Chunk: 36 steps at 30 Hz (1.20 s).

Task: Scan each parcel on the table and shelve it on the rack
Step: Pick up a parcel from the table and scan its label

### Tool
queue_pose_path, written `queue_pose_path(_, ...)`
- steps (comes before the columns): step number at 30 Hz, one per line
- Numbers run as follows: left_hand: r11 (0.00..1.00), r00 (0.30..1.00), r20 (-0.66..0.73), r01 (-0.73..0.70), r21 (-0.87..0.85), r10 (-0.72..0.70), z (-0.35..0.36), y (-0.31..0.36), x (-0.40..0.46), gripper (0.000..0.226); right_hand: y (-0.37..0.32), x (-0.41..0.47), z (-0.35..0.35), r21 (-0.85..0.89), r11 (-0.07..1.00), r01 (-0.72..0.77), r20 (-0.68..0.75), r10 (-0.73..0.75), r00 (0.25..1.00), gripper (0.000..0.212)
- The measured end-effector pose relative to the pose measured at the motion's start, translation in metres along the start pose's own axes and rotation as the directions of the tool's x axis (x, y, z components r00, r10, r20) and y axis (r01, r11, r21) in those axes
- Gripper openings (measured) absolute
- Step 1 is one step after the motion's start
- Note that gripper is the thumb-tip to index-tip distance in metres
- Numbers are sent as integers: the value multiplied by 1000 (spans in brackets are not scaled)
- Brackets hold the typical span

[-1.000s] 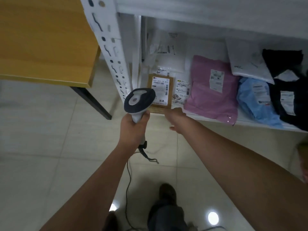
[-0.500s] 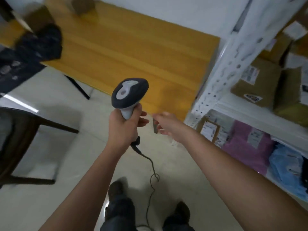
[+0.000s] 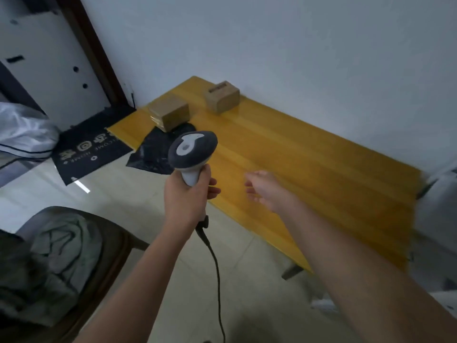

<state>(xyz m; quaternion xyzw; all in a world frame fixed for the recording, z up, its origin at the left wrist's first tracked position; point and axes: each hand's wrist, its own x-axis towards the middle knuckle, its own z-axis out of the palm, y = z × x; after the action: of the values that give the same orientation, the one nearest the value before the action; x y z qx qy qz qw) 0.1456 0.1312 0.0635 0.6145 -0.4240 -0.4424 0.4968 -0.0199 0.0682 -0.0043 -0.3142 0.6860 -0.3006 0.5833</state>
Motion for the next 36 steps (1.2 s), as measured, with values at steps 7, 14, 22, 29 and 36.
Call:
queue_pose_path(7, 999, 1000, -5, 31, -16, -31, 3, 8, 113, 21, -77, 108, 21, -98, 995, 26, -82, -34, 996, 20)
queue_pose_path(14, 997, 997, -26, 78, 20, -78, 44, -3, 250, 21, -169, 275, 35, -424, 895, 139, -120, -207, 971, 57)
queue_pose_path(22, 979, 980, -46, 196, 56, -193, 95, -31, 379, 19, -262, 442, 55, -891, 352, 286, 79, -500, 862, 78)
queue_pose_path(29, 967, 971, -15, 238, 87, -238, 115, -55, 424, 16, -289, 520, 73, -897, 349, 273, 216, -194, 957, 76)
queue_pose_path(36, 962, 964, -15, 266, 62, -266, 124, -56, 417, 18, -233, 470, 39, -850, 391, 354, 255, -283, 925, 51)
